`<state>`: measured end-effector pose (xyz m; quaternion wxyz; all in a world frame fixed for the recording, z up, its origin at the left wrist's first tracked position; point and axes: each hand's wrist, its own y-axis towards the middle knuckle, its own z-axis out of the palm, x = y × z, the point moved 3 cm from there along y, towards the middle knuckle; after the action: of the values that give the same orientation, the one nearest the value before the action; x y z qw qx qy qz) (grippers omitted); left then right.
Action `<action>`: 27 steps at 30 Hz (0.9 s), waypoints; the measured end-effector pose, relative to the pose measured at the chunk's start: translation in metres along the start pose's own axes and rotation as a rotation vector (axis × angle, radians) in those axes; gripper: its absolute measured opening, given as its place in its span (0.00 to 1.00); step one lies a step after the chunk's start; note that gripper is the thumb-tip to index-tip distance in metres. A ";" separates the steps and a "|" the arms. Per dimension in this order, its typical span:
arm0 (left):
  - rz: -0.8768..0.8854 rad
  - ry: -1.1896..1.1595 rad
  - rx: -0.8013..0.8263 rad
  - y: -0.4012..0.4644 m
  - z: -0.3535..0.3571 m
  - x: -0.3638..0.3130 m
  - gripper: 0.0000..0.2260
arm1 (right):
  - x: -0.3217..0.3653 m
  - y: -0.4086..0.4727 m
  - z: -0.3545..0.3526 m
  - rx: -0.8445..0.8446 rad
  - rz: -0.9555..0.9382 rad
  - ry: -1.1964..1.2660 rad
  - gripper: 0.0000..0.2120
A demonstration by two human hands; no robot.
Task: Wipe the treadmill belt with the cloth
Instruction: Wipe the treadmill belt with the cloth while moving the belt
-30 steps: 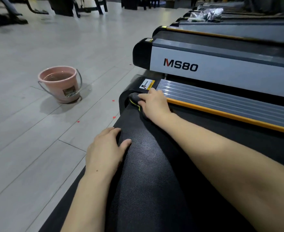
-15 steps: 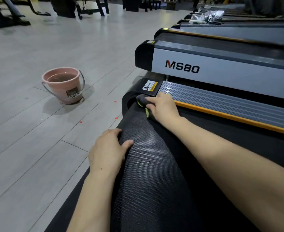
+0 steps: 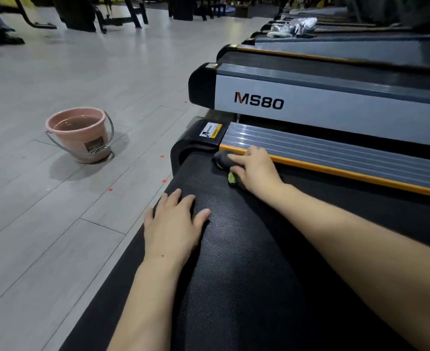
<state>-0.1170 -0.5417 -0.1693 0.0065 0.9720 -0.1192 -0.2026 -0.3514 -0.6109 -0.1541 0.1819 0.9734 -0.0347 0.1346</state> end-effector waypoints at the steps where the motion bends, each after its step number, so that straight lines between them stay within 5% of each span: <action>1: 0.011 0.018 0.020 0.000 0.002 -0.003 0.27 | 0.007 -0.014 -0.001 -0.021 -0.020 0.007 0.17; 6: 0.031 0.032 0.037 -0.003 0.003 -0.014 0.22 | 0.023 -0.112 -0.028 0.027 -0.340 0.179 0.16; 9: 0.038 0.031 0.050 -0.006 0.005 -0.019 0.22 | 0.002 -0.093 -0.029 0.101 -0.450 0.077 0.17; 14: 0.070 0.047 0.042 -0.007 0.007 -0.024 0.23 | -0.035 -0.018 -0.021 -0.032 0.029 -0.038 0.18; 19: 0.068 0.038 -0.012 -0.004 0.008 -0.017 0.20 | -0.003 -0.101 -0.036 -0.043 -0.176 0.069 0.17; 23: 0.070 -0.010 -0.017 -0.006 0.010 -0.024 0.20 | -0.014 -0.143 -0.056 0.152 -0.452 0.119 0.18; 25: 0.082 -0.025 -0.013 -0.007 0.012 -0.029 0.20 | -0.049 -0.106 -0.061 0.079 -0.398 0.002 0.17; 27: 0.093 -0.019 -0.014 -0.007 0.013 -0.030 0.20 | -0.083 -0.068 -0.064 -0.016 -0.150 -0.030 0.16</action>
<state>-0.1469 -0.5273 -0.1702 0.0217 0.9633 -0.1629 -0.2120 -0.4397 -0.5228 -0.1425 0.1986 0.9738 0.0347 0.1055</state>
